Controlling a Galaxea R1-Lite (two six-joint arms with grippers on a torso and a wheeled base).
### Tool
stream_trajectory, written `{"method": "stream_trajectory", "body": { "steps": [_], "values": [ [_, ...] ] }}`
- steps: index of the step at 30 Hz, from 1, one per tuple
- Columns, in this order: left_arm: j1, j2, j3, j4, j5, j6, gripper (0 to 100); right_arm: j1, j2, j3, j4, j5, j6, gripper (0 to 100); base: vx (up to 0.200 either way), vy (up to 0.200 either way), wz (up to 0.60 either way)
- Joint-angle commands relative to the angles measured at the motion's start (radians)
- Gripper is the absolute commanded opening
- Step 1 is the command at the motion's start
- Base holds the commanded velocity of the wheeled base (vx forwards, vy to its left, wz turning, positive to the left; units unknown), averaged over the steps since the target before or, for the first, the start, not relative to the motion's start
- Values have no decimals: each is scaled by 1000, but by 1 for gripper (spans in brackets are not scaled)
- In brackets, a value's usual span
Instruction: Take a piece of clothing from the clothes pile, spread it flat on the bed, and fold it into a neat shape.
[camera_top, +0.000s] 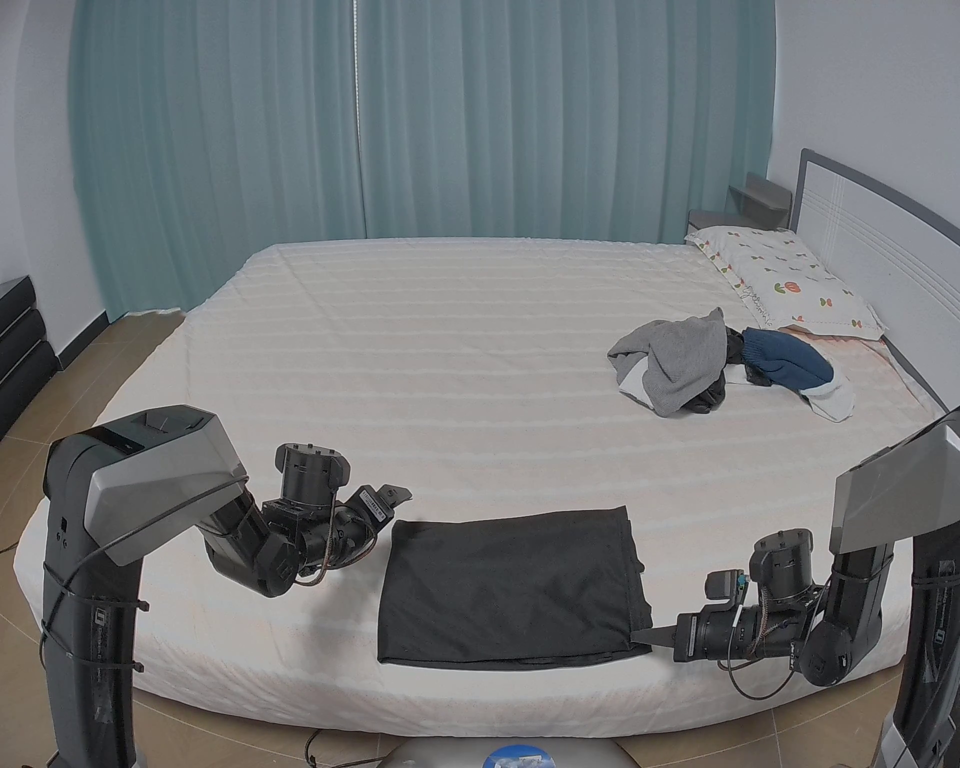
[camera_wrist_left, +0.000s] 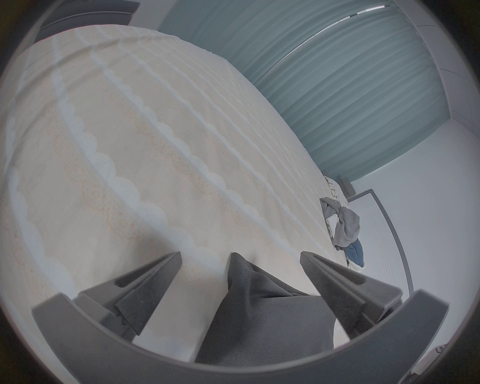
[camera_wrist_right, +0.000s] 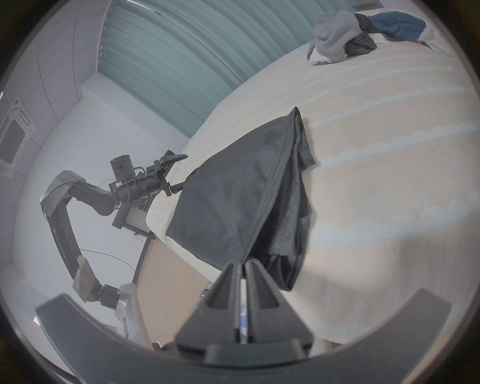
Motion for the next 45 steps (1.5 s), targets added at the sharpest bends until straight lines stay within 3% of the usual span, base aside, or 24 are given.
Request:
{"method": "stream_trajectory", "body": {
  "steps": [1,27,28,36,43,45],
  "values": [
    [0,1,0,0,0,0,100,-6,1,15,-1,0,-12,0,0,0,0],
    [0,1,1,0,2,0,100,-62,-10,38,1,-2,-105,0,0,0,0],
    [0,1,1,0,2,0,100,-64,-8,37,1,-2,-107,100,0,0,0],
    [0,1,0,-1,2,0,100,-98,-37,-51,5,4,-85,100,0,0,0],
    [-2,1,0,-4,2,0,100,-87,53,-265,2,-23,103,100,0,0,0],
    [-5,4,0,-6,3,1,100,-85,144,-402,11,-103,174,100,0,0,0]
  ]
}}
